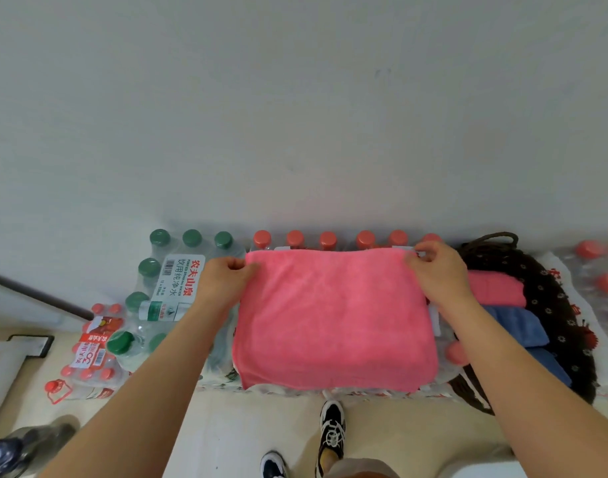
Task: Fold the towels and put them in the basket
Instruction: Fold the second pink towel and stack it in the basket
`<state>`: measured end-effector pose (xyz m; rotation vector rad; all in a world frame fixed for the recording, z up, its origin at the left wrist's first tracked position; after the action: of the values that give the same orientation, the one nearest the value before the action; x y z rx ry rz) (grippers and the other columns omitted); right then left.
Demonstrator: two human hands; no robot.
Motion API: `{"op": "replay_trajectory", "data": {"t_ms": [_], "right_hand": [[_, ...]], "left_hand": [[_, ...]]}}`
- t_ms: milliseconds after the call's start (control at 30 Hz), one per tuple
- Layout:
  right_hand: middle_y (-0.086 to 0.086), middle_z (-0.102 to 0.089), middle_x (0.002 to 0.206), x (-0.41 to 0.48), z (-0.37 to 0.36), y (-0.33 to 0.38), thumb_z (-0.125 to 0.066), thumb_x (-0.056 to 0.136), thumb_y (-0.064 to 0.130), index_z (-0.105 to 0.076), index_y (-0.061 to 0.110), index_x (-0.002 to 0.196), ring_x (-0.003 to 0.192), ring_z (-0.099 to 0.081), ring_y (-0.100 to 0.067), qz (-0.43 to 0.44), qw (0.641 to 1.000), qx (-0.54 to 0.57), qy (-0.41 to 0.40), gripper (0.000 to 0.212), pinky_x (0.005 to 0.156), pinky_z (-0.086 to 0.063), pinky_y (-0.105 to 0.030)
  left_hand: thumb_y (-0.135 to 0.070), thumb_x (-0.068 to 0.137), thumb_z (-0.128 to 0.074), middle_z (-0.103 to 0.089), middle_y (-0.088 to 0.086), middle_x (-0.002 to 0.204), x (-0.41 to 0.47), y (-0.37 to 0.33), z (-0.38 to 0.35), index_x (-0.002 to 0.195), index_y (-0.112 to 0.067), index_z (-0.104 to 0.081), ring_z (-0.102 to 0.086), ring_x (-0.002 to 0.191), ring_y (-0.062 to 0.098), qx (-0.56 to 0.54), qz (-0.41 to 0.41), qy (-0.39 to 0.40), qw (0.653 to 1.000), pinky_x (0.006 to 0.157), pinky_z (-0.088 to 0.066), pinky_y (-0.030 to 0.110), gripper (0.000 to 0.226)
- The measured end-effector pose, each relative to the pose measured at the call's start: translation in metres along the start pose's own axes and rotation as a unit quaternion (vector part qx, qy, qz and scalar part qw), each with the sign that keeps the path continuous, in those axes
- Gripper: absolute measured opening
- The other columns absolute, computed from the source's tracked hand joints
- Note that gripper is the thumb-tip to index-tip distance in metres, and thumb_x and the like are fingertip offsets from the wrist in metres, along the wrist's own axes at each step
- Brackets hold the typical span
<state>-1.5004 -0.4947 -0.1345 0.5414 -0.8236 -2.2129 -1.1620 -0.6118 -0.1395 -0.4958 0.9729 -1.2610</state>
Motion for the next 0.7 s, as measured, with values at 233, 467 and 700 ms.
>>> {"op": "replay_trajectory", "data": {"t_ms": [233, 467, 700], "right_hand": [[0.002, -0.057, 0.087, 0.021, 0.002, 0.005, -0.073, 0.078, 0.017, -0.064, 0.020, 0.093, 0.080, -0.056, -0.016, 0.021, 0.989, -0.059, 0.134, 0.017, 0.071, -0.041, -0.027], [0.005, -0.061, 0.078, 0.037, 0.002, 0.020, -0.078, 0.074, 0.016, -0.065, 0.016, 0.079, 0.070, -0.055, -0.010, 0.065, 0.962, -0.152, 0.217, 0.013, 0.060, -0.042, -0.026], [-0.011, -0.061, 0.068, 0.051, 0.018, 0.018, -0.070, 0.084, 0.004, -0.054, 0.013, 0.082, 0.043, -0.059, -0.009, -0.089, 0.962, 0.115, 0.230, 0.019, 0.041, -0.038, -0.022]], "left_hand": [[-0.020, 0.086, -0.067, -0.066, -0.004, 0.074, 0.016, -0.003, -0.008, 0.080, -0.021, -0.071, -0.056, 0.067, 0.010, -0.041, -0.003, -0.036, 0.998, 0.065, -0.045, 0.026, 0.008], [-0.011, 0.082, -0.073, -0.071, -0.001, 0.082, 0.030, -0.004, -0.006, 0.088, -0.019, -0.073, -0.063, 0.071, 0.011, -0.100, -0.002, -0.034, 0.994, 0.070, -0.049, 0.026, 0.010], [-0.008, 0.083, -0.071, -0.062, 0.001, 0.072, 0.047, -0.008, 0.006, 0.095, -0.011, -0.070, -0.055, 0.063, 0.013, -0.165, -0.004, -0.059, 0.984, 0.061, -0.047, 0.023, 0.013]]}}
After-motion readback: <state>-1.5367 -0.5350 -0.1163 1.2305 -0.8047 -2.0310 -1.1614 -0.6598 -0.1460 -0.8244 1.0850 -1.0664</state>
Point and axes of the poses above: each hand's wrist, its own x-axis towards the middle knuckle, its own z-axis out of the back of the hand, y = z × x, the point moved 6 cm from there along x, towards the middle knuckle
